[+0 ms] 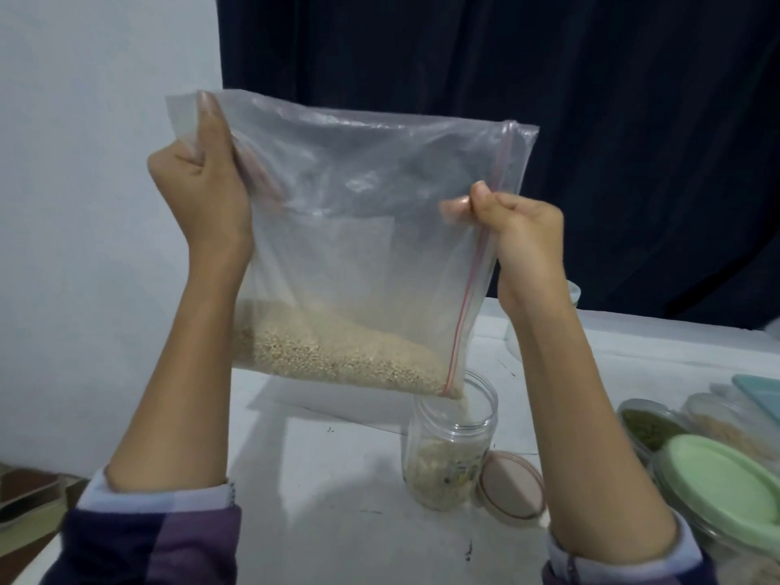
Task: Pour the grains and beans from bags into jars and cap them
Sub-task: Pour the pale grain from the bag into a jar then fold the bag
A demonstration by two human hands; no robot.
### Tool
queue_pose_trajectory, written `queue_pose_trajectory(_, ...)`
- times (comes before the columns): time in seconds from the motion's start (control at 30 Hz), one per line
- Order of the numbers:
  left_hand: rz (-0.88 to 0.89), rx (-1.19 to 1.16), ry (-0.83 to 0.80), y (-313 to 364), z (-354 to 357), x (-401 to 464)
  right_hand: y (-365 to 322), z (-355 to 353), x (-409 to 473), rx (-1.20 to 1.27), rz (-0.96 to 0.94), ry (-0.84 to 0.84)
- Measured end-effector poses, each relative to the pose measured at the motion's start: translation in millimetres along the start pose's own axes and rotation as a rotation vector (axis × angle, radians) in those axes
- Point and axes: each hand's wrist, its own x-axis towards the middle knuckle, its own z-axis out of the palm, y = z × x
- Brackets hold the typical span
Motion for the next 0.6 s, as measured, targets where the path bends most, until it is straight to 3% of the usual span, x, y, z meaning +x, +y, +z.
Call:
queue_pose_trajectory(0.1, 0.014, 0.035, -0.014, -1.3, 0.5, -1.0, -0.9, -0.4, -0.3, -0.040, 0.001, -0.058)
queue_pose_trajectory(0.37, 0.004, 0.031, 0.013, -6.1, -0.5, -1.6, -0.7, 1.2, -3.0, -0.022, 0.022, -0.016)
queue_pose_trajectory(0.5, 0.021, 0.094, -0.082, -9.0, 0.0, -0.4, -0.6, 3.3, -3.7, -0.048, 0.032, -0.024)
queue_pose_trajectory(0.6, 0.003, 0.058, -0.029, -7.1, 1.3, -0.7, -1.3, 4.5, -3.7, -0.055, 0.028, -0.007)
